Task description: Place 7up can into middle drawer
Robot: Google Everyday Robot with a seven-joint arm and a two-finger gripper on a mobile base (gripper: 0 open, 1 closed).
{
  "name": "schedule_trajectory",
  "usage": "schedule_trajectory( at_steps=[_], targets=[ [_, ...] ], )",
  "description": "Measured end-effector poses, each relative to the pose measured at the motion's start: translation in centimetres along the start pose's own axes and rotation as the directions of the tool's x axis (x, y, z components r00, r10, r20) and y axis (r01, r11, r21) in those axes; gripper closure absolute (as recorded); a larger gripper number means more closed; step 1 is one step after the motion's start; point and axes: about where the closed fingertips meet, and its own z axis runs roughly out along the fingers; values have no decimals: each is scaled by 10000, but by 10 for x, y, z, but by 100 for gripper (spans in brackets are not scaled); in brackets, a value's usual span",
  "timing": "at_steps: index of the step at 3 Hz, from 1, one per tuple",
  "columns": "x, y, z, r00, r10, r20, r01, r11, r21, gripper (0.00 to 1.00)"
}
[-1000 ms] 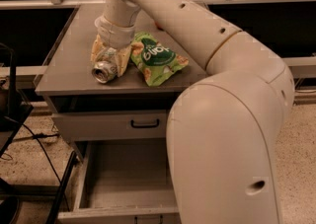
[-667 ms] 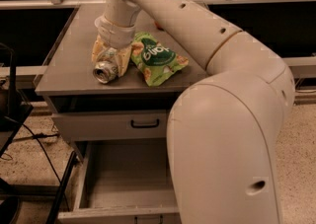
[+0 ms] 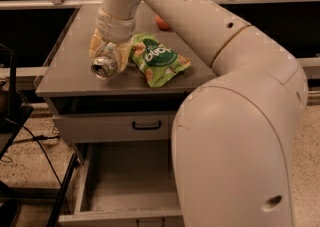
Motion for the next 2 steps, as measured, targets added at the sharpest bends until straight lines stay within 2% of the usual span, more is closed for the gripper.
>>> schedule_trajectory(
  at_steps=[1, 2],
  targets=[
    [-20, 0, -37, 9984, 27, -561, -22, 10000, 97, 100],
    [-60, 17, -97, 9859, 635, -1551, -601, 9978, 267, 100]
  ],
)
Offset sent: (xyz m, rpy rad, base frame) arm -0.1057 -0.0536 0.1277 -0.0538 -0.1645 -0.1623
